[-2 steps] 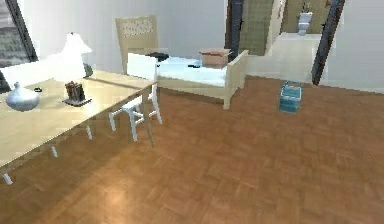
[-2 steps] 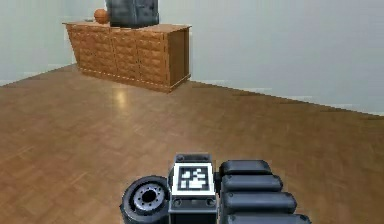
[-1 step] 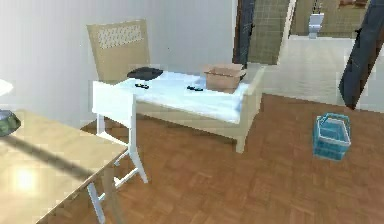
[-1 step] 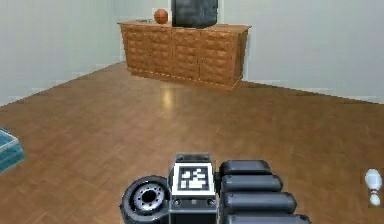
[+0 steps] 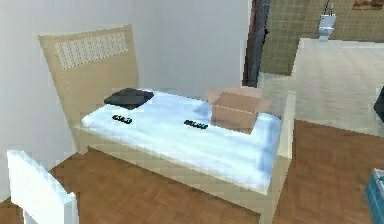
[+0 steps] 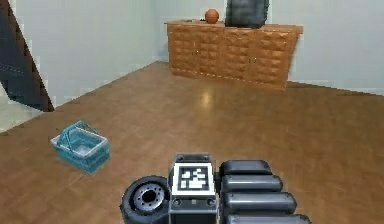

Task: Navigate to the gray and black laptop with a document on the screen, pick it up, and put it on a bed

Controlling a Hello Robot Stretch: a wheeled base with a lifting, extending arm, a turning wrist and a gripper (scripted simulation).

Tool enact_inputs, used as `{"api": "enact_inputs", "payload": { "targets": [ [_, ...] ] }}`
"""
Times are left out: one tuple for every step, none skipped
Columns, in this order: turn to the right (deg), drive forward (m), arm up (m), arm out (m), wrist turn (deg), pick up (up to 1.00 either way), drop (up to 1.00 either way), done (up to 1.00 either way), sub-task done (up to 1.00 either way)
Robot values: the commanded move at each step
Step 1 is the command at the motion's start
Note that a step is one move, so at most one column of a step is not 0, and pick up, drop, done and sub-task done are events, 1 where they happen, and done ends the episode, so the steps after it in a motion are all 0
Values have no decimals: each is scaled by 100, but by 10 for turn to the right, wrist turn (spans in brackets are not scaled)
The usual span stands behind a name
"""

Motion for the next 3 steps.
{"api": "enact_inputs", "payload": {
  "targets": [
    [-120, 0, 0, 0, 0, 0, 0, 0, 0],
    [0, 95, 0, 0, 0, 0, 0, 0, 0],
    [-240, 0, 0, 0, 0, 0, 0, 0, 0]
  ]
}}
